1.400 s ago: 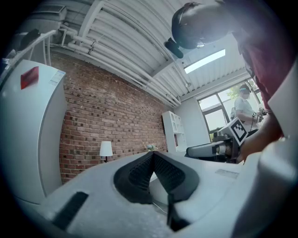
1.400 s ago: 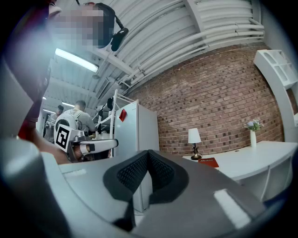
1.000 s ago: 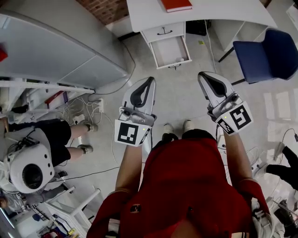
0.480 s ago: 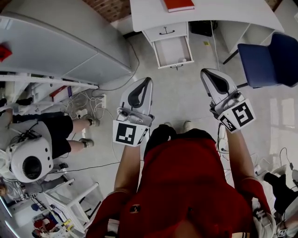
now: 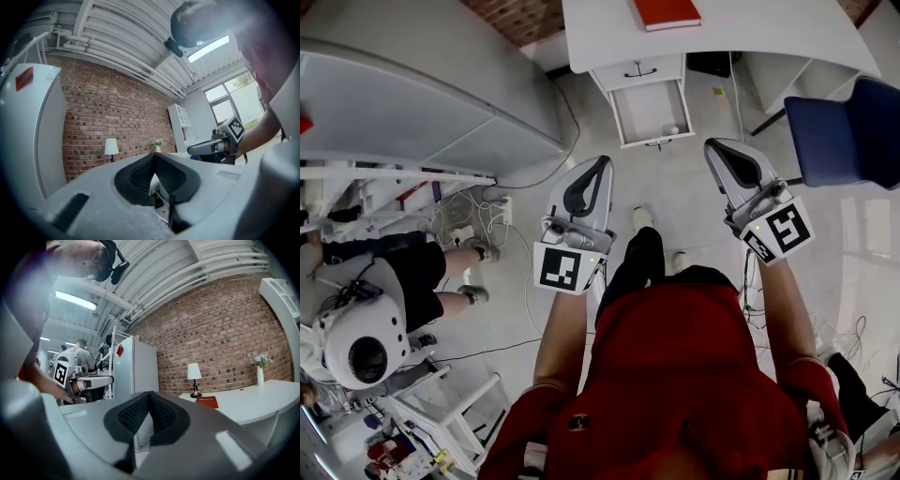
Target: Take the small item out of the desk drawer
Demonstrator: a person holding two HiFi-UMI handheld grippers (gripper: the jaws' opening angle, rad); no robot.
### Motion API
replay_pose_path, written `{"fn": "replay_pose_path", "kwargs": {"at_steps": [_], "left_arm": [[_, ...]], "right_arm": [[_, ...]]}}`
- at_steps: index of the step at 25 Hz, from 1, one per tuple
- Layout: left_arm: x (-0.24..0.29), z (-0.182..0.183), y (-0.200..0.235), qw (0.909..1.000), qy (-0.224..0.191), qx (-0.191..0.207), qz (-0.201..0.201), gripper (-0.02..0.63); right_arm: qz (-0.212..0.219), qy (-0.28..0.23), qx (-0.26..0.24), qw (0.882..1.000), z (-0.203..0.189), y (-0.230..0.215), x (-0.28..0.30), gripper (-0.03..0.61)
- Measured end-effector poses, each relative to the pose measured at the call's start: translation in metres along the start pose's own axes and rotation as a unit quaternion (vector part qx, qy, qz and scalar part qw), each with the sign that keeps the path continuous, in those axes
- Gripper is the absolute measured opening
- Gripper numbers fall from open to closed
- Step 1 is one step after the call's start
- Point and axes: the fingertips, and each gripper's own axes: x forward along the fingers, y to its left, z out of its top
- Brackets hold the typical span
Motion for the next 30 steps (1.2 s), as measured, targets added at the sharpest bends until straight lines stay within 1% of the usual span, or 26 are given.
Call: {"fn": "replay_pose_path", "kwargs": {"at_steps": [3,10,15,19,23,26,30], "left_arm": [[0.02,-0.013,0.028,0.9999,-0.004,-0.012,-0.003,0.005],[0.061,-0.054,0.095,0.9994,0.009,-0.021,-0.024,0.005],[0.081,-0.079,0.132,0.9985,0.011,-0.038,-0.039,0.005],[0.094,-0.099,0.152,0.9976,0.017,-0.047,-0.048,0.005],[0.11,-0.119,0.168,0.997,0.018,-0.059,-0.045,0.006],[0.122,-0.133,0.174,0.9966,0.023,-0.065,-0.046,0.006],[0.134,-0.154,0.175,0.996,0.039,-0.061,-0.052,0.005]], "right_arm": [[-0.006,0.014,-0.002,1.0,-0.01,-0.012,0.032,0.012],[-0.028,0.058,-0.001,0.998,-0.04,-0.044,0.104,0.012],[-0.04,0.096,-0.002,0.995,-0.067,-0.061,0.148,0.012],[-0.042,0.123,-0.008,0.991,-0.089,-0.072,0.174,0.012],[-0.042,0.151,-0.012,0.988,-0.113,-0.088,0.193,0.012],[-0.037,0.171,-0.017,0.984,-0.132,-0.101,0.205,0.012],[-0.025,0.204,-0.022,0.978,-0.162,-0.112,0.216,0.012]]}}
